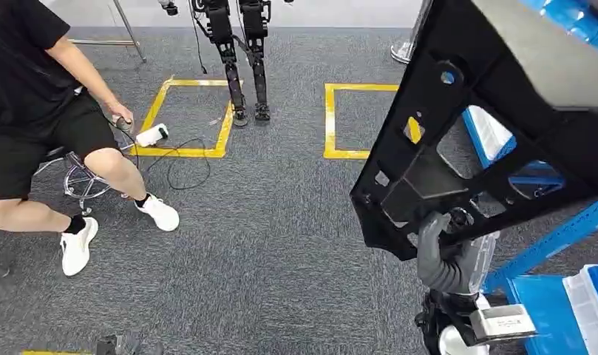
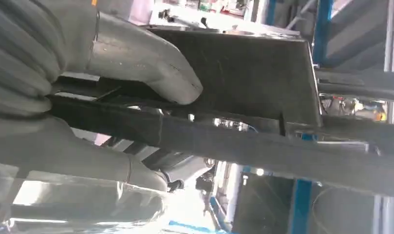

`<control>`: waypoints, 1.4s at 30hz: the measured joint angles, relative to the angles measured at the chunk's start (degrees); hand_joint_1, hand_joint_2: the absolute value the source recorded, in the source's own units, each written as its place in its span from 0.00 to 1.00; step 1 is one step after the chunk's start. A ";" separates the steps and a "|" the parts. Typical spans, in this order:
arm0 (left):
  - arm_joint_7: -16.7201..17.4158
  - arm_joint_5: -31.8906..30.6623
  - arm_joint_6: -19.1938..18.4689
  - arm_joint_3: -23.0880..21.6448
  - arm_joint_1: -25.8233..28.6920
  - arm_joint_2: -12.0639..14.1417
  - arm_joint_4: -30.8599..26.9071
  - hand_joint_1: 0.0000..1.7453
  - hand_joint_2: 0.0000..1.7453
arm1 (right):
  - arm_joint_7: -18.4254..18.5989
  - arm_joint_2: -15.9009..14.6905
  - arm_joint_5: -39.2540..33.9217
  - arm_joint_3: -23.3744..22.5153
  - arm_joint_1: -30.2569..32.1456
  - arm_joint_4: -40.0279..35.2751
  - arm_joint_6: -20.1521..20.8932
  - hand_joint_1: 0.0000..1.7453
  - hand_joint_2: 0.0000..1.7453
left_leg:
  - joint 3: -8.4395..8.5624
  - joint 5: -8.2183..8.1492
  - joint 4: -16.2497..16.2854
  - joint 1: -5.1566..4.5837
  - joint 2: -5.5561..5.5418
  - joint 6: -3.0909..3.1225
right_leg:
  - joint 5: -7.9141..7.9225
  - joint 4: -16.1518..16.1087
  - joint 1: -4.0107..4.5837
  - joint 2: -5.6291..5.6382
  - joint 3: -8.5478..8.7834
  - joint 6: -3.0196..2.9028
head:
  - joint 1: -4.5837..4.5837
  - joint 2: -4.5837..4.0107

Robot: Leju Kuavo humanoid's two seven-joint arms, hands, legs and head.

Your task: Take the parts from the cabinet and place them on the table.

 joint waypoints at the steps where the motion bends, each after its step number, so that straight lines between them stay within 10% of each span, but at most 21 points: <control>1: 0.02 -0.17 0.05 0.11 0.12 0.04 0.00 0.00 1.00 | -0.02 0.02 -0.13 -0.04 -0.08 -0.02 -0.02 1.00 1.00 | -0.02 -0.25 0.33 0.14 0.43 -0.14 | 0.16 -0.22 -0.50 -0.46 0.04 -0.38 | 0.00 0.00; 3: -0.13 -1.18 0.35 0.11 0.08 -0.02 0.00 0.00 1.00 | -0.04 0.11 -0.28 -0.20 -0.09 -0.09 -0.15 1.00 1.00 | -1.93 -3.13 4.73 -0.04 5.51 -0.70 | 0.06 -0.23 -0.29 -1.42 0.22 -1.18 | -0.79 0.00; 5: -0.28 -2.45 1.14 0.02 -0.12 -0.07 0.00 0.00 1.00 | -0.04 0.11 -0.28 -0.28 -0.06 -0.09 -0.35 1.00 1.00 | -6.32 -7.28 13.54 0.06 6.59 -0.99 | -0.11 -0.21 0.18 -2.73 0.20 -1.51 | -0.72 0.00; 7: -0.28 -3.37 2.17 -0.37 -0.02 -0.11 0.00 0.00 1.00 | 0.11 0.15 -0.28 -0.28 -0.09 -0.09 -0.44 1.00 1.00 | -8.58 -7.88 17.69 0.06 6.68 -0.99 | -0.27 -0.19 0.46 -4.05 0.23 -1.72 | -0.74 0.00; 10: -0.33 -4.15 3.13 -0.90 -0.11 -0.02 0.00 0.00 1.00 | 0.46 0.33 -0.29 -0.22 -0.27 -0.09 -0.50 1.00 1.00 | -2.96 -1.70 6.71 -0.20 7.81 0.04 | -0.50 -0.21 0.82 -5.89 0.59 -1.96 | -0.75 0.00; 12: -0.37 -4.44 3.58 -1.03 -0.52 0.20 -0.07 0.00 1.00 | 0.55 0.46 -0.22 -0.11 -0.40 -0.11 -0.63 1.00 1.00 | 0.00 -1.09 1.06 -1.30 11.67 1.04 | -0.87 -0.05 1.65 -6.83 0.66 -1.54 | -0.70 0.00; 16: -1.38 -4.22 5.39 -1.05 -0.38 0.50 -0.09 0.00 1.00 | 0.72 0.48 -0.17 0.00 -0.48 -0.11 -1.31 1.00 1.00 | 0.07 -0.52 0.08 -1.54 8.90 1.93 | -1.15 -0.65 1.79 -9.01 1.52 -0.61 | -0.72 0.02; 19: -1.75 -3.98 6.60 -1.05 -0.51 0.33 -0.11 0.00 1.00 | 0.81 0.44 -0.17 -0.02 -0.95 0.04 -1.38 1.00 1.00 | 0.98 0.34 -0.98 -0.60 7.26 2.45 | -4.61 6.58 1.29 -3.11 -2.00 -0.77 | -0.35 0.00; 22: -1.77 -3.80 7.15 -1.05 -0.51 0.26 -0.11 0.00 1.00 | 1.14 0.37 -0.17 0.00 -0.92 0.61 -1.38 1.00 1.00 | 0.91 0.32 -0.95 -0.58 4.84 2.45 | -7.39 16.53 0.82 -2.37 -7.46 -0.48 | -0.04 0.00; 26: -1.75 -2.80 7.23 -0.77 -0.29 0.00 -0.09 0.00 1.00 | 1.27 0.35 -0.15 0.07 -2.02 1.31 -1.38 1.00 1.00 | 1.02 0.16 -0.58 -0.24 1.71 1.76 | -0.45 1.81 -0.36 -0.29 -0.92 2.09 | 0.00 0.00; 27: -1.77 -2.60 7.23 -0.66 -0.30 0.00 -0.09 0.00 1.00 | 1.27 0.35 -0.13 0.15 -2.38 1.53 -1.42 1.00 1.00 | 0.59 -0.15 0.04 -0.66 1.06 1.14 | -0.31 -0.24 -0.54 1.81 -0.42 1.95 | 0.18 0.00; 31: -1.99 -2.03 7.30 0.15 0.26 0.00 -0.09 0.00 1.00 | 1.40 0.33 -0.11 0.41 -2.76 2.12 -1.60 1.00 1.00 | -0.09 -0.03 -0.14 0.04 -0.57 -0.16 | -0.01 -0.30 -0.20 -0.54 0.23 -0.22 | -0.09 0.00; 34: -2.10 -1.99 7.48 0.39 0.33 -0.04 -0.09 0.00 1.00 | 1.40 0.42 -0.09 0.79 -3.24 2.14 -1.77 1.00 1.00 | -3.03 -3.72 6.30 0.04 5.50 -0.90 | -0.15 -0.51 -0.25 -1.96 0.56 -1.27 | -1.09 0.00; 37: -2.16 -1.57 7.74 0.70 0.28 -0.15 -0.07 0.00 1.00 | 1.42 0.37 -0.09 0.85 -3.24 2.43 -2.32 1.00 1.00 | -9.30 -7.59 17.49 0.20 6.70 -1.27 | -0.48 -0.48 0.24 -3.95 0.64 -1.66 | -1.11 0.00; 40: -2.16 -1.11 7.82 1.14 0.40 -0.17 -0.07 0.00 1.00 | 1.86 0.37 -0.13 1.20 -3.64 2.58 -2.45 1.00 1.00 | -5.68 -2.23 9.72 0.12 7.25 -0.60 | -0.91 -0.49 0.54 -5.60 1.13 -1.77 | -1.09 0.00; 42: -2.16 -1.05 7.82 1.20 0.29 -0.15 -0.09 0.00 1.00 | 1.88 0.37 -0.17 1.31 -4.02 2.58 -2.49 1.00 1.00 | -1.07 0.32 1.29 -0.75 11.66 0.73 | -1.31 -0.50 0.83 -6.53 1.59 -1.62 | -1.12 0.00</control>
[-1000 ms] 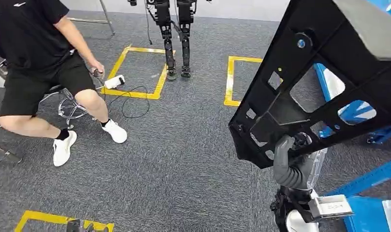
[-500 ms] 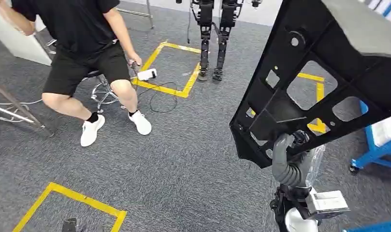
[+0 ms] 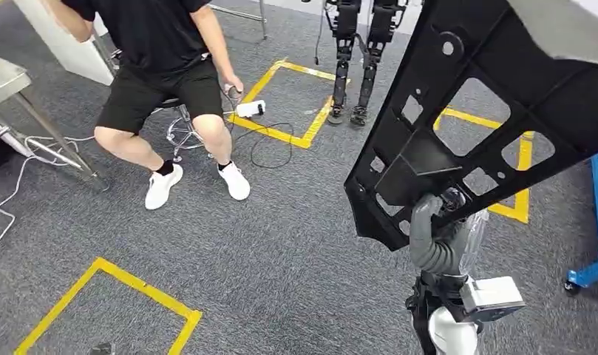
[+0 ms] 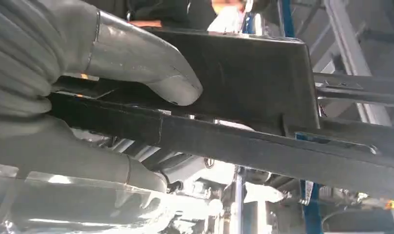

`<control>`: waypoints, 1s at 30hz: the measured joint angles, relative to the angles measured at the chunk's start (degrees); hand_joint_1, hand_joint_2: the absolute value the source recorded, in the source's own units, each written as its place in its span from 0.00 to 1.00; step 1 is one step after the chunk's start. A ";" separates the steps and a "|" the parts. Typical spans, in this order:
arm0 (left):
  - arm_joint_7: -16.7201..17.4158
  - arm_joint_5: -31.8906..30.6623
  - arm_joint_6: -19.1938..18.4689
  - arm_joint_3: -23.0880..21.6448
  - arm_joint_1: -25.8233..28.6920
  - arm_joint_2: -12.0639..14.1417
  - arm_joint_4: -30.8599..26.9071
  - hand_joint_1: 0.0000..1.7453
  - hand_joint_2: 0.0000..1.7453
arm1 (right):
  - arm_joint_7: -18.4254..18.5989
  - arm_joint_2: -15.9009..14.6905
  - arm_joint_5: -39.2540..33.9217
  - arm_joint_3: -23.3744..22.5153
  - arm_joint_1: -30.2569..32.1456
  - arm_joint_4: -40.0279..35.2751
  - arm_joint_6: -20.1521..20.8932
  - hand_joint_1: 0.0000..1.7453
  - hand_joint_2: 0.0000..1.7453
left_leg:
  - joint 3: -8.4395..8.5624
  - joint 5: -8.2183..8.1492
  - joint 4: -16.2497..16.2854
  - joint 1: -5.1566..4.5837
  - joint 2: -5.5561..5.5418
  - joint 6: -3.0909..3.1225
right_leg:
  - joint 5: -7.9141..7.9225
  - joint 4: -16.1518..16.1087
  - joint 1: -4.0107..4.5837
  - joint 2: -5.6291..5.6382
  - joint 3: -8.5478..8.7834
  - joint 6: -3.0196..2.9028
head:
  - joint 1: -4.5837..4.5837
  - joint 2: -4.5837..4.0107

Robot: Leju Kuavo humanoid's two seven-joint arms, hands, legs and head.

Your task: Take the parts from the cabinet and place them on the table.

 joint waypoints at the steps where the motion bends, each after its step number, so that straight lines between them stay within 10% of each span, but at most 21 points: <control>1: 0.00 0.00 0.00 0.02 -0.22 0.02 0.02 0.00 1.00 | 0.00 -0.02 0.00 0.00 0.03 0.00 -0.04 1.00 1.00 | 0.11 -0.32 -0.42 -0.41 -0.22 0.12 | -0.31 0.07 0.68 -0.56 0.00 0.45 | 0.07 0.00; 5: -0.07 0.11 -0.11 0.59 0.10 0.04 0.00 0.00 1.00 | 0.02 -0.11 -0.11 0.00 0.10 -0.09 -0.33 1.00 1.00 | 0.83 0.30 -1.81 0.01 -3.10 1.19 | -1.07 -0.29 1.40 -2.74 0.33 1.47 | 0.11 0.02; 7: -0.44 0.22 -0.85 0.79 0.19 -0.15 0.02 0.00 1.00 | -0.04 -0.35 -0.26 -0.02 0.12 -0.20 -0.77 1.00 1.00 | 1.42 0.49 -2.30 0.23 -4.03 1.56 | -3.09 4.27 0.51 2.50 -1.07 1.37 | 0.28 0.00; 11: -0.98 0.20 -1.53 0.83 -0.01 -0.17 0.02 0.00 1.00 | -0.02 -0.83 -0.33 -0.02 1.26 -0.26 -1.09 1.00 1.00 | 1.38 0.36 -2.27 0.25 -7.30 1.83 | -6.81 16.69 -0.24 4.28 -8.36 1.76 | 0.83 0.00; 14: -1.03 0.20 -1.64 0.85 0.19 -0.24 0.02 0.00 1.00 | -0.02 -0.96 -0.33 -0.02 1.18 -0.28 -1.11 1.00 1.00 | 1.50 0.07 -1.91 0.55 -9.54 1.31 | -1.20 6.07 -1.20 5.25 -3.99 4.08 | 0.81 0.00; 15: -1.05 0.20 -1.66 0.87 0.18 -0.26 0.02 0.00 1.00 | -0.02 -0.96 -0.33 -0.02 1.17 -0.26 -1.11 1.00 1.00 | 1.26 -0.11 -1.63 0.57 -10.18 0.94 | 0.20 2.16 -1.71 7.94 -2.25 4.60 | 0.92 0.00; 19: -1.01 0.17 -1.66 0.94 0.40 -0.20 0.02 0.00 1.00 | -0.18 -1.09 -0.55 -0.05 1.43 -0.39 -1.38 1.00 1.00 | 0.38 -0.34 -0.93 0.60 -12.46 -0.42 | 0.38 0.51 -1.21 7.26 -1.35 2.50 | 0.74 0.00; 20: -1.01 0.17 -1.73 0.96 0.60 -0.02 0.02 0.00 1.00 | -0.35 -1.07 -0.66 -0.04 1.40 -0.39 -1.49 1.00 1.00 | 0.27 -0.53 -0.61 0.78 -12.23 -0.65 | 0.53 0.30 -1.92 6.61 -1.12 1.98 | 0.72 0.00; 22: -1.03 0.15 -1.75 0.94 0.51 -0.04 0.02 0.00 1.00 | -0.81 -1.05 -1.00 -0.04 1.58 -0.42 -1.70 1.00 1.00 | -1.18 -2.65 2.88 0.48 -6.58 -1.33 | 0.27 0.25 -1.61 5.67 -0.62 1.51 | 0.04 0.00; 25: -0.65 0.15 -1.73 0.94 0.20 -0.02 0.02 0.00 1.00 | -1.09 -1.01 -1.11 -0.04 1.81 -0.42 -2.16 1.00 1.00 | -7.53 -7.39 14.81 0.97 -5.04 -1.86 | -0.27 0.28 -1.15 3.48 -0.13 0.42 | 0.02 0.00; 27: -0.22 0.15 -1.62 0.98 0.36 -0.02 0.02 0.00 1.00 | -1.09 -0.90 -1.14 -0.04 1.81 -0.42 -2.27 1.00 1.00 | -7.96 -5.44 14.34 1.30 -4.88 -1.98 | -0.64 0.29 -1.15 2.31 0.23 0.37 | 0.04 0.00; 29: -0.07 0.15 -1.14 1.09 0.33 0.13 0.02 0.00 1.00 | -1.09 -0.87 -1.20 -0.04 1.81 -0.46 -2.29 1.00 1.00 | -3.92 -0.55 6.12 1.47 -3.84 -1.94 | -1.28 0.29 -1.25 1.20 1.06 0.76 | 0.05 0.00; 30: -0.02 0.15 -1.07 1.29 0.32 0.15 0.02 0.00 1.00 | -1.09 -0.85 -1.27 -0.04 1.80 -0.55 -2.32 1.00 1.00 | -1.59 1.01 1.57 1.44 -1.36 -1.82 | -1.73 0.28 -0.98 0.66 1.57 1.15 | 0.00 0.00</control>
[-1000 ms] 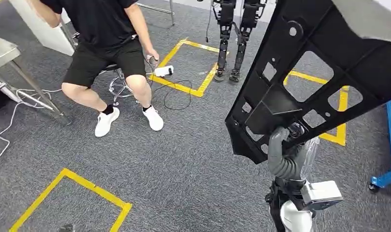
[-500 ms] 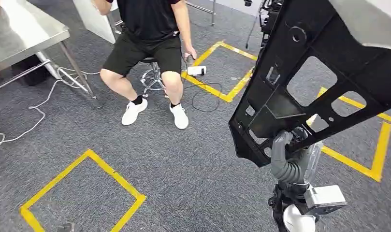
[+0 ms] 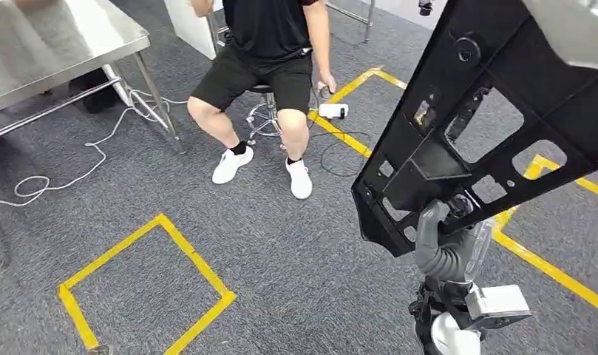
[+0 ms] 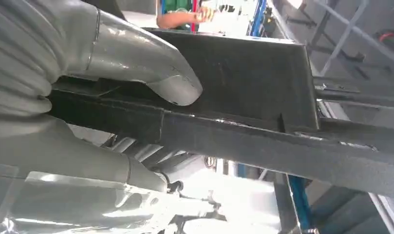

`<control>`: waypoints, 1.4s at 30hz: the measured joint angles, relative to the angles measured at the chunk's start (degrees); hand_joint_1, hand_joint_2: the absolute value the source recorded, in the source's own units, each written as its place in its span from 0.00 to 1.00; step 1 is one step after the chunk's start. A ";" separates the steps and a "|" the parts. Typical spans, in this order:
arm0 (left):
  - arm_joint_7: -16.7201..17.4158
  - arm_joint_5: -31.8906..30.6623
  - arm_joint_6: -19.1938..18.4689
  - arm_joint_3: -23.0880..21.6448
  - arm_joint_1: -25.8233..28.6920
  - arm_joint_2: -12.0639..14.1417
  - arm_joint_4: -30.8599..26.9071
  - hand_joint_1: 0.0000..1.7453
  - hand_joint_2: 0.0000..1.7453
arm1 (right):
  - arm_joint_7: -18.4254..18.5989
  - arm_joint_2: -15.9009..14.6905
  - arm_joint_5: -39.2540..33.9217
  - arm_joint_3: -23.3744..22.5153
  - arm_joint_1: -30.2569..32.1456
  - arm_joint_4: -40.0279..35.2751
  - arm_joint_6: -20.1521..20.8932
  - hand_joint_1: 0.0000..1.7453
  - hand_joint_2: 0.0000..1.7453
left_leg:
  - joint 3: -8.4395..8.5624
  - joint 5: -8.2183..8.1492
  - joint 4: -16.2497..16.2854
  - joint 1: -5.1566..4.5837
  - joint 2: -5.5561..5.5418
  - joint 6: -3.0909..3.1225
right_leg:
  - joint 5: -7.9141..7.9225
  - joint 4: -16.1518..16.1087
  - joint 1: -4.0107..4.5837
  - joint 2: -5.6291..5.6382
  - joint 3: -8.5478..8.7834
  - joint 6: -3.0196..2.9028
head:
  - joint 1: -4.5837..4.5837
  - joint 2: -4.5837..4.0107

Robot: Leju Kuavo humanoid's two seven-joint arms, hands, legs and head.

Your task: Take the parts from the cabinet and place them on the table.

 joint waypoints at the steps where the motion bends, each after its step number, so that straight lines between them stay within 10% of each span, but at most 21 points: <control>1: 0.13 0.00 0.15 0.13 -0.21 0.02 0.00 0.00 1.00 | 0.00 -0.02 -0.02 0.00 0.03 -0.15 0.00 1.00 1.00 | 0.46 -1.01 -0.73 -1.07 1.36 -0.07 | -0.34 0.15 0.75 -0.48 0.00 0.50 | -0.18 0.00; 5: 0.33 0.11 0.39 0.79 0.12 0.13 0.00 0.00 1.00 | 0.00 -0.02 -0.04 0.04 -0.03 -0.26 -0.02 1.00 1.00 | 0.35 -1.14 -1.07 -1.27 -1.43 1.55 | -0.93 -0.66 1.34 -2.74 1.10 1.62 | 0.00 0.00; 8: 0.35 0.24 0.39 1.05 -0.02 0.17 0.00 0.00 1.00 | -0.09 -0.07 -0.04 0.04 -0.03 -0.31 -0.15 1.00 1.00 | 0.90 -0.86 -1.71 -0.91 -3.03 3.00 | -4.43 6.61 0.85 2.73 -2.55 1.04 | 0.26 0.00; 11: 0.35 0.26 0.28 1.11 0.03 0.24 0.00 0.00 1.00 | -0.09 -0.11 -0.07 0.04 0.36 -0.26 -0.37 1.00 1.00 | 0.95 -0.97 -1.67 -0.95 -5.35 3.22 | -7.27 17.60 0.81 3.57 -9.32 0.92 | 0.44 0.00; 15: 0.44 0.28 0.28 1.14 0.04 0.22 0.00 0.00 1.00 | -0.04 -0.20 -0.02 0.02 -0.03 -0.26 -0.57 1.00 1.00 | 1.24 -0.98 -1.57 -0.95 -8.51 3.06 | 0.40 4.10 0.67 5.69 -4.52 2.74 | 0.46 0.00; 16: 0.46 0.39 0.28 1.14 0.01 0.22 0.00 0.00 1.00 | 0.00 -0.20 0.00 0.04 -0.31 -0.26 -0.55 1.00 1.00 | 1.08 -0.99 -1.38 -1.24 -9.05 2.72 | 1.31 1.03 0.40 8.01 -3.74 2.58 | 0.50 0.00; 20: 0.63 0.63 0.28 1.40 0.33 0.42 0.00 0.00 1.00 | 0.35 -0.11 0.20 0.04 -0.61 -0.39 -0.55 1.00 1.00 | 0.69 -0.75 -1.67 -0.97 -10.94 1.03 | 2.05 0.50 0.71 6.00 -2.84 -0.01 | 0.44 0.00; 23: 0.61 0.76 0.28 1.51 0.17 0.63 0.04 0.00 1.00 | 0.44 0.04 0.24 0.11 -0.80 -0.44 -0.50 1.00 1.00 | -1.69 -4.26 3.83 -0.99 -5.04 0.25 | 2.09 0.04 0.34 4.43 -2.35 -1.10 | -0.20 0.00; 26: 0.44 1.03 0.04 1.85 0.21 0.53 0.07 0.00 1.00 | 0.44 0.02 0.26 0.11 -0.61 -0.41 -0.46 1.00 1.00 | -6.74 -8.13 13.74 -0.47 -3.92 -0.49 | 1.80 0.06 0.60 2.41 -2.16 -1.51 | -0.15 0.00; 29: 0.02 1.05 -0.04 2.10 0.39 0.50 0.07 0.00 1.00 | 0.42 0.04 0.39 0.11 -0.53 -0.42 -0.44 1.00 1.00 | -2.85 -3.14 6.15 -0.13 -2.90 -0.65 | 1.50 0.07 0.62 0.61 -1.86 -1.44 | -0.11 0.00; 31: -0.07 1.05 -0.07 2.19 0.21 0.50 0.07 0.00 1.00 | 0.41 0.04 0.72 0.11 -0.55 -0.46 -0.33 1.00 1.00 | 1.29 -1.65 -1.32 -0.58 0.51 -0.04 | 1.07 0.04 0.86 -0.46 -1.40 -0.98 | -0.11 0.00; 35: -0.05 1.03 -0.04 2.45 0.17 0.55 0.07 0.00 1.00 | 0.46 0.15 1.03 0.13 -0.74 -0.48 0.39 1.00 1.00 | 1.21 -1.42 -1.81 -1.42 -1.66 1.41 | 0.77 -0.55 1.10 -2.38 -0.79 0.34 | 0.00 0.00; 37: -0.07 1.03 -0.04 2.49 0.25 0.50 0.07 0.00 1.00 | 0.52 0.24 1.07 0.13 -1.00 -0.61 0.41 1.00 1.00 | 2.51 -0.69 -3.34 -0.84 -2.62 2.29 | -0.24 0.67 1.01 0.46 -0.91 0.81 | 0.33 0.00; 39: -0.04 0.65 0.04 2.51 0.06 0.44 0.07 0.00 1.00 | 0.52 0.22 1.40 0.11 -1.12 -0.72 0.42 1.00 1.00 | 2.52 -0.52 -3.41 -0.74 -3.68 2.77 | -3.65 7.95 0.82 2.99 -4.50 0.02 | 0.61 0.00; 42: 0.09 0.22 0.33 2.51 0.20 0.44 0.07 0.00 1.00 | 0.52 0.11 2.12 0.11 -0.67 -0.72 0.39 1.00 1.00 | 2.46 -0.57 -3.36 -0.74 -5.91 2.80 | -5.30 16.05 0.65 3.43 -9.44 0.43 | 0.61 0.00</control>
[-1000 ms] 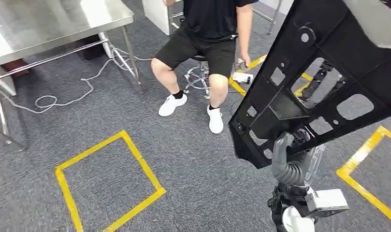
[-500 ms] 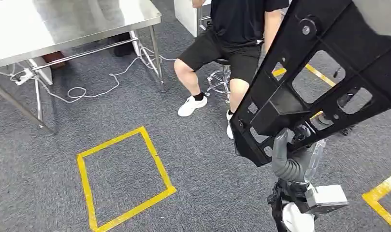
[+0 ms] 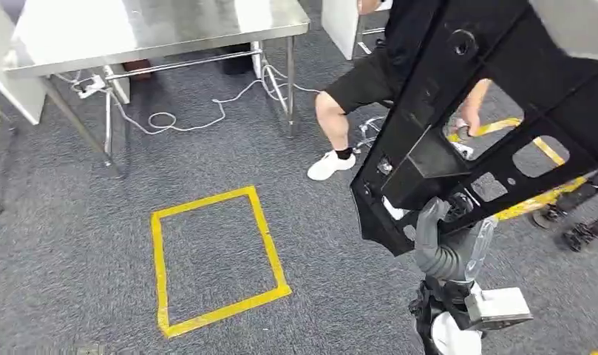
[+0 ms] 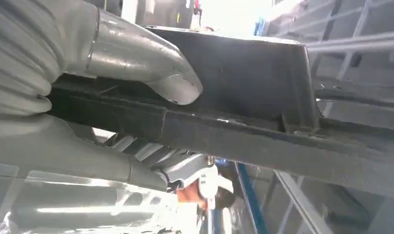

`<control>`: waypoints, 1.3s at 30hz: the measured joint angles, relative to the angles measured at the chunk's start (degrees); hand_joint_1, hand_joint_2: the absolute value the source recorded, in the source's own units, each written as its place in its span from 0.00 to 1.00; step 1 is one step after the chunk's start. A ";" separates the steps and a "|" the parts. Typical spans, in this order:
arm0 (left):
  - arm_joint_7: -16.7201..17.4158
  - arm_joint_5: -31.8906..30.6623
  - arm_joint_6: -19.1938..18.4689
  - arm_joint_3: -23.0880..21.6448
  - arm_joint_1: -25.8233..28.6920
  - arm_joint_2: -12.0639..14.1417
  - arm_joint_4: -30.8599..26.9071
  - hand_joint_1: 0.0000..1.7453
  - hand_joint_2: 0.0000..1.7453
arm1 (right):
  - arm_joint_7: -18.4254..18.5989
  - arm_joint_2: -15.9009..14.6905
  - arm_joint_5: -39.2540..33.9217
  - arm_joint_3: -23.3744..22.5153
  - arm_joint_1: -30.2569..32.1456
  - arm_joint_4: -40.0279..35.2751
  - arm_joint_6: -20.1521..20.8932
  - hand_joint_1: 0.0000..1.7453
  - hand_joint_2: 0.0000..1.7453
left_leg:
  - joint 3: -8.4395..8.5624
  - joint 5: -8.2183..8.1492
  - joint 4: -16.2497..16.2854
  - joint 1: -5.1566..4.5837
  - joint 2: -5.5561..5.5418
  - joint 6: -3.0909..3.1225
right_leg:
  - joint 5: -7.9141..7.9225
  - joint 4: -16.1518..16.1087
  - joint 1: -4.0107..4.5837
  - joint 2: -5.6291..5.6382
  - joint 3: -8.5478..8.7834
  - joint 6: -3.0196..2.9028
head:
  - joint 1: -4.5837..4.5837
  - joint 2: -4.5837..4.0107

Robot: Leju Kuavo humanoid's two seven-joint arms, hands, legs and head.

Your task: Take the parts from the cabinet and place them on the table.

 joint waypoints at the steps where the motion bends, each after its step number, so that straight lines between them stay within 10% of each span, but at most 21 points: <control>1: 0.04 -0.20 0.00 0.00 0.11 -0.02 0.00 0.00 1.00 | 0.00 -0.11 0.26 0.00 -0.03 0.00 0.00 1.00 1.00 | 0.04 -0.02 0.05 0.02 -0.75 -0.04 | 1.42 -2.07 -0.11 0.04 0.66 0.60 | 0.04 0.00; 4: 0.13 -0.22 0.00 0.00 0.14 -0.04 0.00 0.00 1.00 | 0.00 -0.15 0.85 -0.02 -0.03 -0.20 -0.11 1.00 1.00 | 0.11 -0.11 0.20 0.09 -2.96 -0.68 | 7.22 -15.51 -1.07 3.32 6.49 2.27 | 0.07 0.00; 9: 0.26 -0.22 0.00 0.04 0.64 0.37 0.00 0.00 1.00 | 0.13 -0.09 1.16 -0.07 -0.11 -0.50 -0.13 1.00 1.00 | -0.69 -0.11 0.55 0.36 -4.66 -2.18 | 7.76 -16.19 -0.82 1.78 6.99 -0.19 | -0.07 0.00; 12: 0.22 -0.22 -0.04 0.04 0.68 0.37 0.00 0.00 1.00 | 0.24 -0.07 1.27 -0.09 -0.21 -0.68 -0.13 1.00 1.00 | -4.20 -4.74 8.47 0.15 1.61 -2.82 | 7.61 -16.28 -0.37 0.34 7.26 -1.27 | -0.63 0.00; 15: 0.00 -0.17 -0.37 0.04 0.84 0.28 0.00 0.00 1.00 | 0.31 -0.07 1.27 -0.11 0.01 -0.68 -0.11 1.00 1.00 | -9.15 -7.80 17.85 0.28 2.22 -2.93 | 7.34 -16.27 0.06 -1.65 7.30 -1.60 | -0.66 0.00; 18: -0.31 -0.04 -0.39 0.04 0.90 0.33 0.00 0.00 1.00 | 0.31 -0.07 1.27 -0.11 -0.02 -0.68 -0.13 1.00 1.00 | -4.08 -2.23 8.14 0.22 3.30 -2.21 | 7.02 -16.27 0.27 -3.53 7.68 -1.77 | -0.66 0.00; 20: -0.35 0.04 -0.42 0.04 0.70 0.35 -0.02 0.00 1.00 | 0.31 -0.07 1.27 -0.11 -0.04 -0.68 -0.11 1.00 1.00 | -0.58 -1.40 1.78 -0.75 7.68 -1.48 | 6.59 -16.20 0.95 -4.52 7.97 -1.34 | -0.66 0.00; 24: -0.48 0.04 -0.56 0.13 0.72 0.35 -0.02 0.00 1.00 | 0.31 -0.04 1.29 -0.11 -0.20 -0.68 -0.15 1.00 1.00 | -0.63 -1.13 1.30 -1.18 4.61 -0.63 | 6.12 -16.57 1.08 -6.64 8.49 -0.40 | -0.48 0.00; 27: -0.61 0.00 -1.05 0.22 0.65 0.28 -0.02 0.00 1.00 | 0.26 -0.07 1.29 -0.13 -0.35 -0.85 -0.35 1.00 1.00 | 0.03 -0.54 0.45 -0.44 3.51 0.37 | 2.91 -10.27 0.80 -0.85 5.68 -0.39 | -0.17 0.00; 30: -0.72 -0.26 -1.05 0.22 0.57 0.28 0.00 0.00 1.00 | 0.24 -0.09 1.22 -0.13 -0.03 -0.83 -0.66 1.00 1.00 | 0.01 -0.59 0.49 -0.43 1.91 0.43 | -0.74 1.45 0.41 0.18 -0.88 -0.40 | 0.26 0.00; 32: -0.85 -0.41 -0.96 0.24 0.60 0.26 0.00 0.00 1.00 | 0.04 -0.11 1.20 -0.15 -0.04 -0.83 -1.16 1.00 1.00 | 0.10 -0.64 0.55 -0.37 1.10 0.36 | 1.88 -2.20 0.25 0.20 0.19 0.78 | 0.33 0.00; 34: -1.20 -1.01 -0.46 0.24 0.61 0.26 0.00 0.00 1.00 | -0.07 -0.04 1.22 -0.15 -0.07 -0.87 -1.38 1.00 1.00 | 0.37 -0.86 0.64 -0.29 0.43 -0.02 | 6.42 -12.44 -0.28 0.38 4.72 2.06 | 0.35 0.00; 37: -1.51 -1.48 0.13 0.24 0.66 0.28 0.00 0.00 1.00 | -0.09 0.11 1.31 -0.15 -0.16 -0.98 -1.40 1.00 1.00 | 0.18 -1.08 0.99 -0.80 0.07 -0.91 | 7.91 -15.97 -0.24 0.90 6.21 0.68 | 0.04 0.00; 39: -1.57 -1.51 0.17 0.24 0.78 0.35 0.00 0.00 1.00 | -0.07 0.31 1.33 -0.17 -0.33 -0.98 -1.42 1.00 1.00 | 0.12 -1.13 1.10 -0.60 0.16 0.22 | 8.01 -16.09 -0.24 0.91 6.31 0.62 | 0.17 0.00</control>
